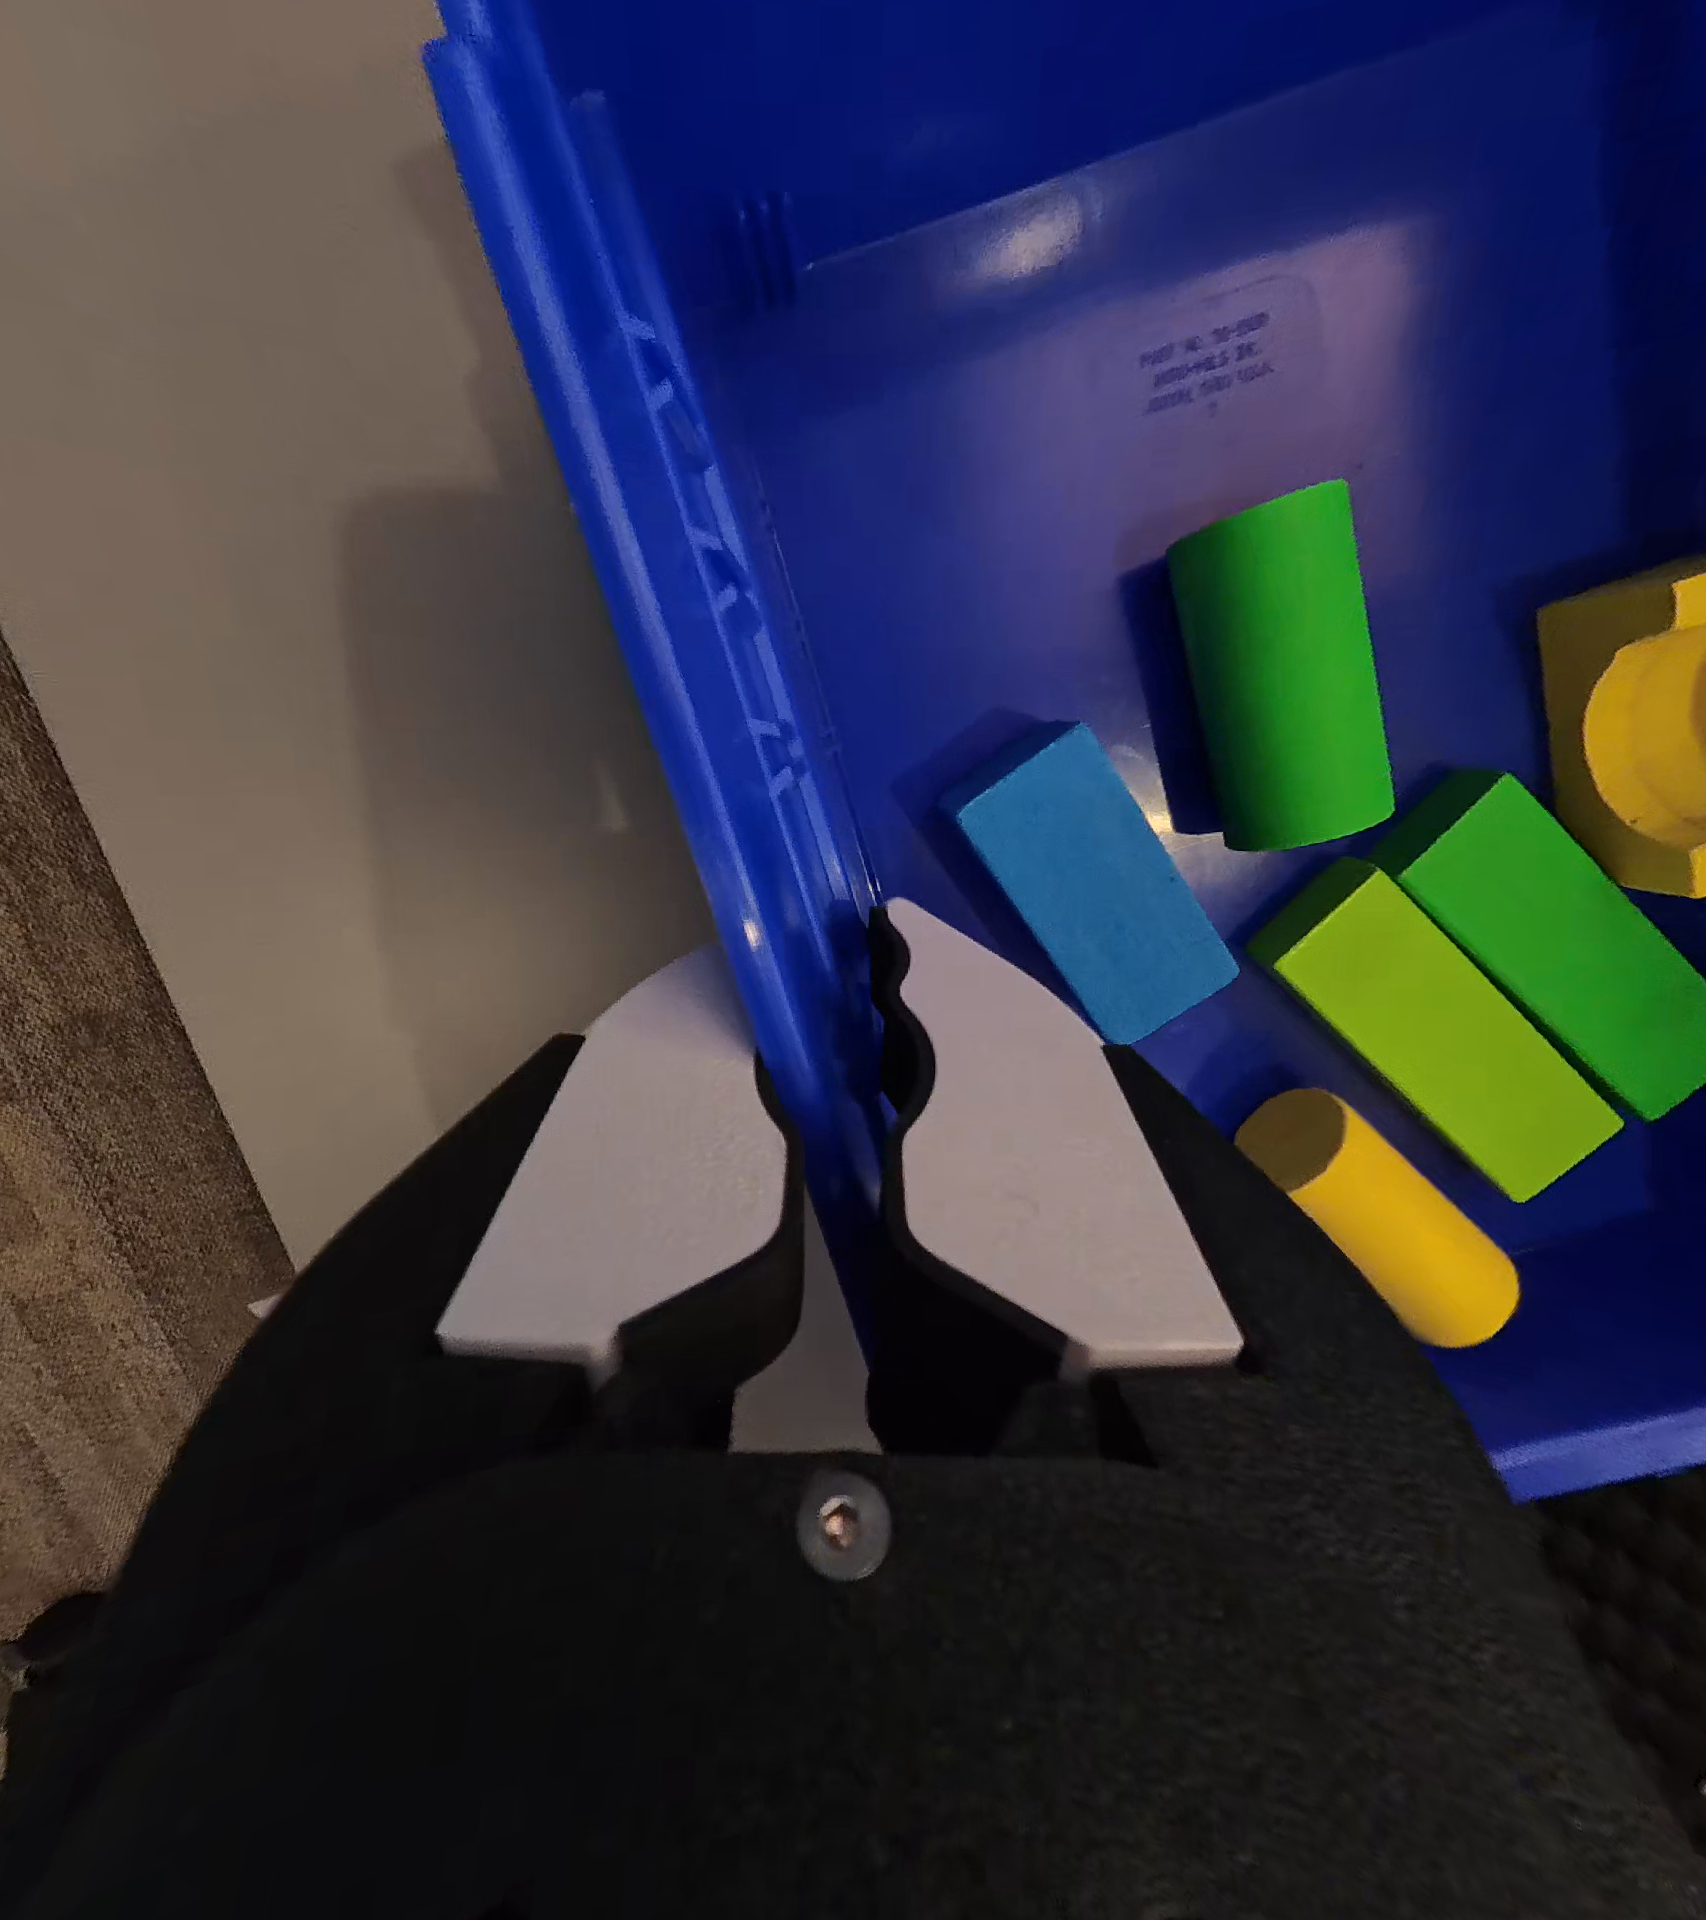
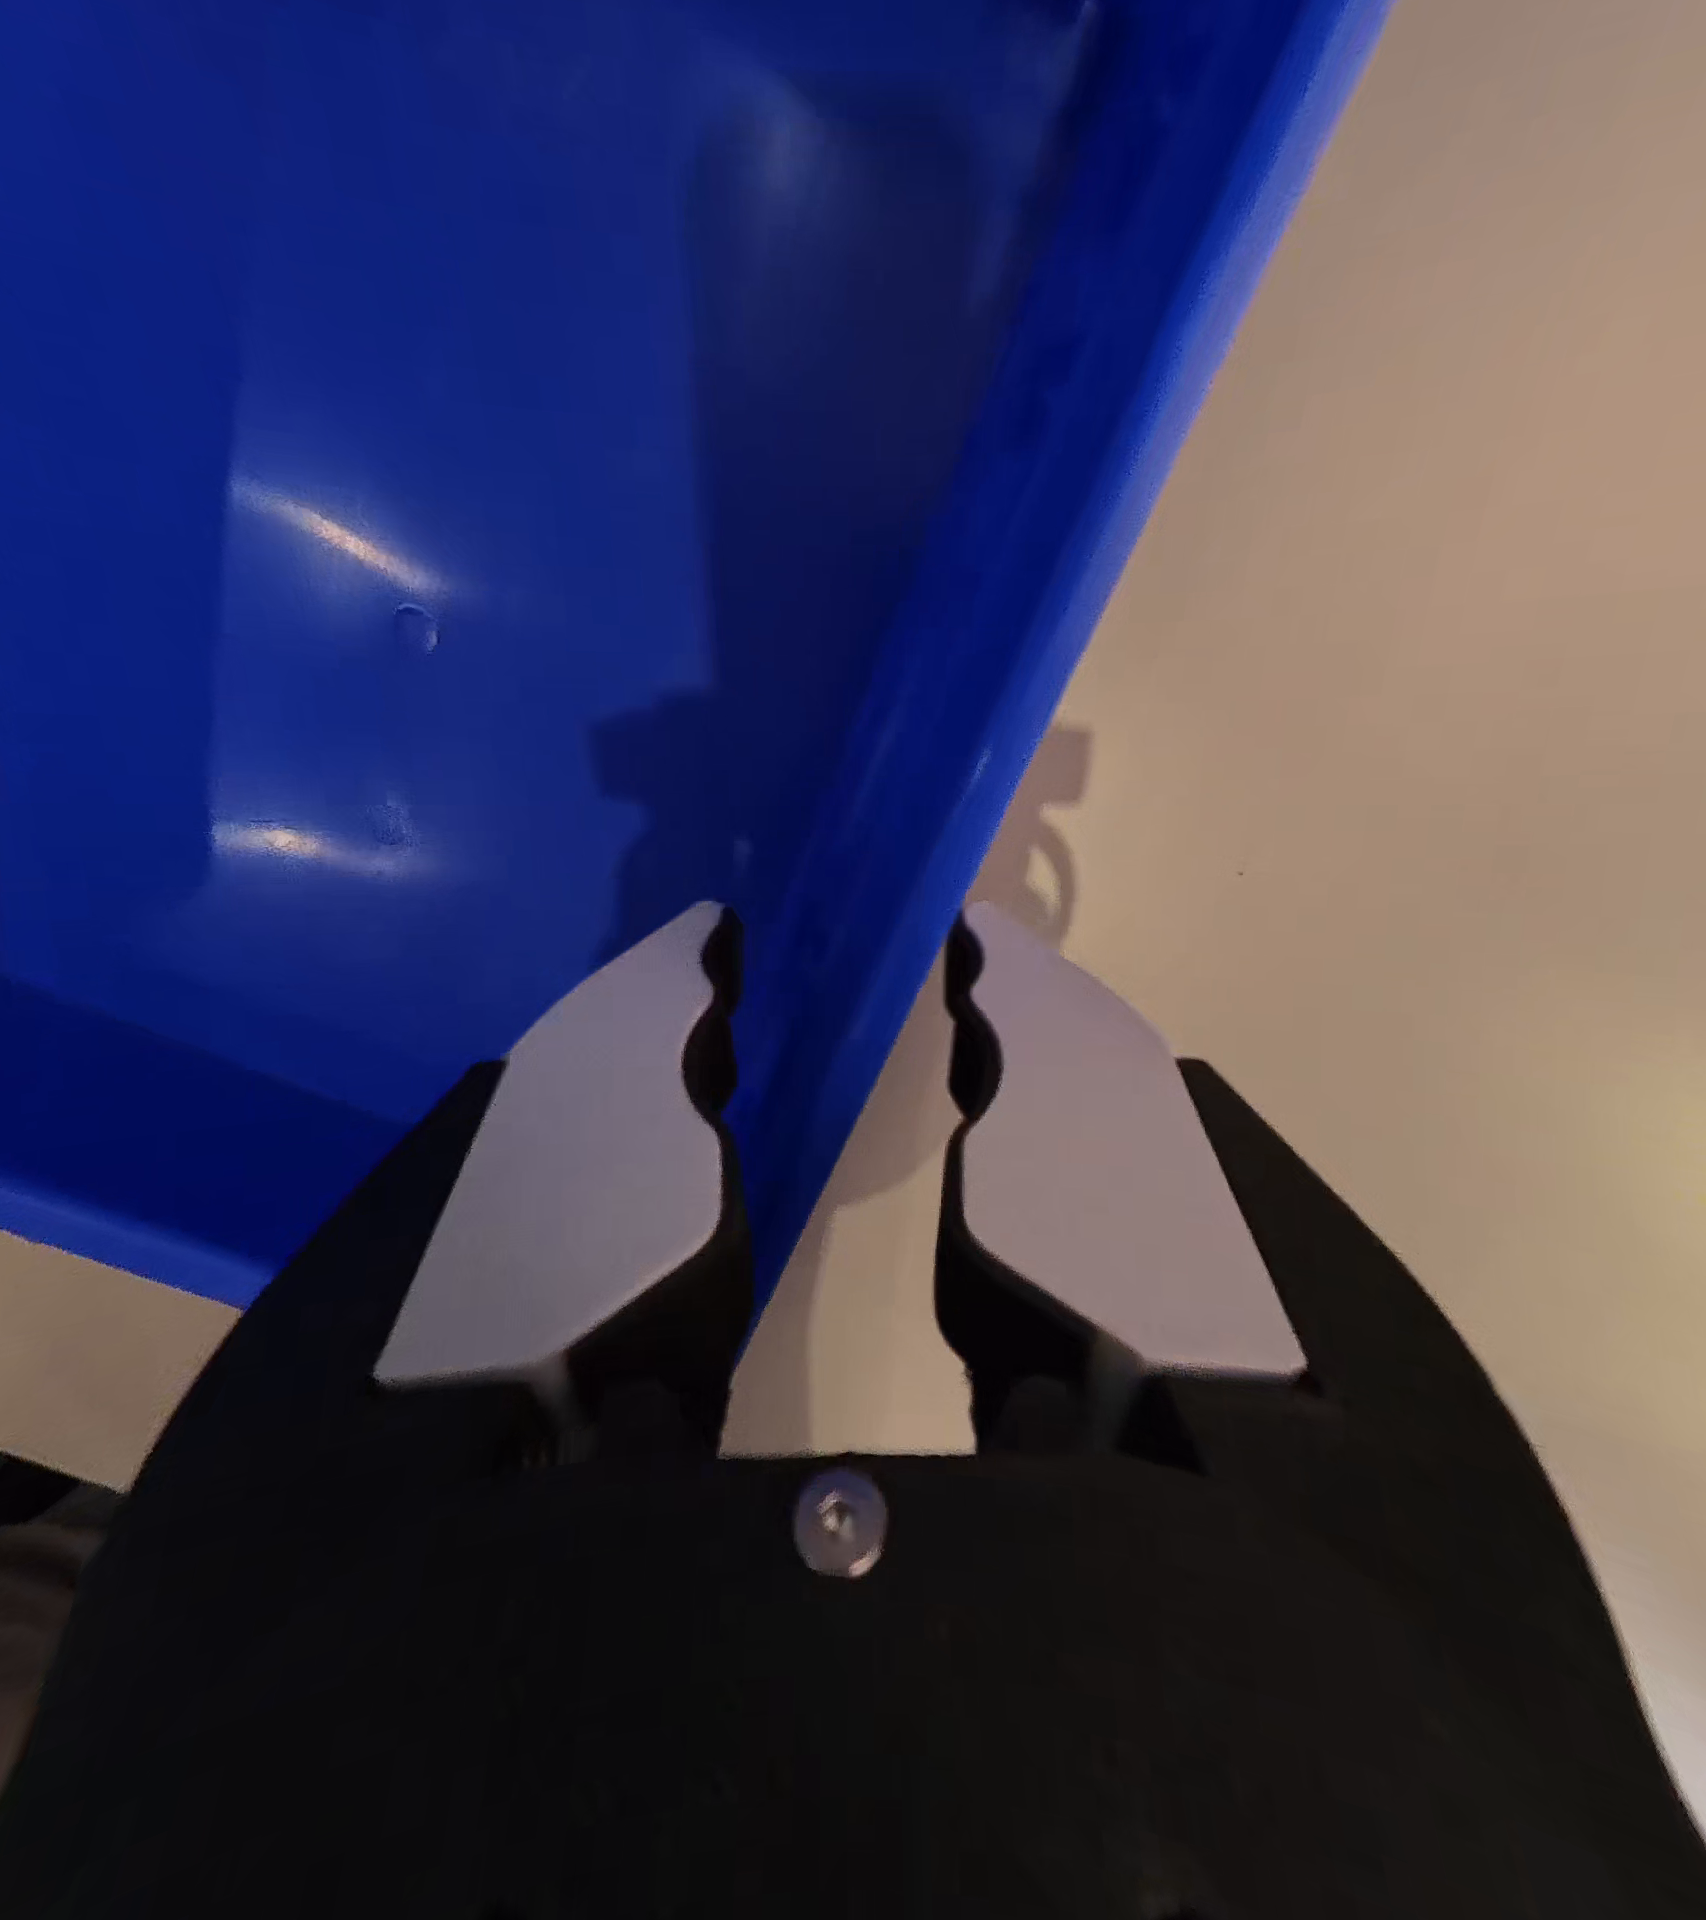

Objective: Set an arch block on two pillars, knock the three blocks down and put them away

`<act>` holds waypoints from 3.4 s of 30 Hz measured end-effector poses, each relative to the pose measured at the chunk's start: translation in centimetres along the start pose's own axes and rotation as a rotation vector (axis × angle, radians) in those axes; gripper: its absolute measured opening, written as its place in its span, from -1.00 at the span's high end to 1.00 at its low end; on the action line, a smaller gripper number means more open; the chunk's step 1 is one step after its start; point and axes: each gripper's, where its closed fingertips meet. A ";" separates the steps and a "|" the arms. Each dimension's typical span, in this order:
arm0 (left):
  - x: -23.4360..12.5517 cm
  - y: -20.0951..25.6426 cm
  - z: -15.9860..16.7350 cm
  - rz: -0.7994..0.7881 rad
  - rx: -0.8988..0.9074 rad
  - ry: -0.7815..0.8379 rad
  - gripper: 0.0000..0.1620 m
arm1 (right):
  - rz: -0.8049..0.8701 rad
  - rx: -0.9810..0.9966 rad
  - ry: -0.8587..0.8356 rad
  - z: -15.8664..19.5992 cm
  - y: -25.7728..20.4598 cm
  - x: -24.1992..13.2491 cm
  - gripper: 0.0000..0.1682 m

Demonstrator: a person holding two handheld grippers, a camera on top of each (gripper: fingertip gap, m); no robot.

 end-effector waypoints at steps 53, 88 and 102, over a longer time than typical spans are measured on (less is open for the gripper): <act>-19.7 12.3 -4.3 0.219 0.218 0.760 0.64 | 0.572 0.288 0.660 9.9 33.9 -20.9 0.44; -0.1 14.3 4.8 0.056 -0.029 -0.183 0.25 | 0.118 -0.164 1.120 3.4 19.4 -25.2 0.31; 1.8 13.5 5.6 0.166 -0.247 -0.285 0.23 | 0.123 -0.143 1.132 4.9 20.6 -26.2 0.31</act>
Point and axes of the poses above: each gripper's, where its closed fingertips meet, x out along the fingers, z out of its underside, y = z × x across the jaws, and after that the axes turned 4 degrees about -x, right-handed
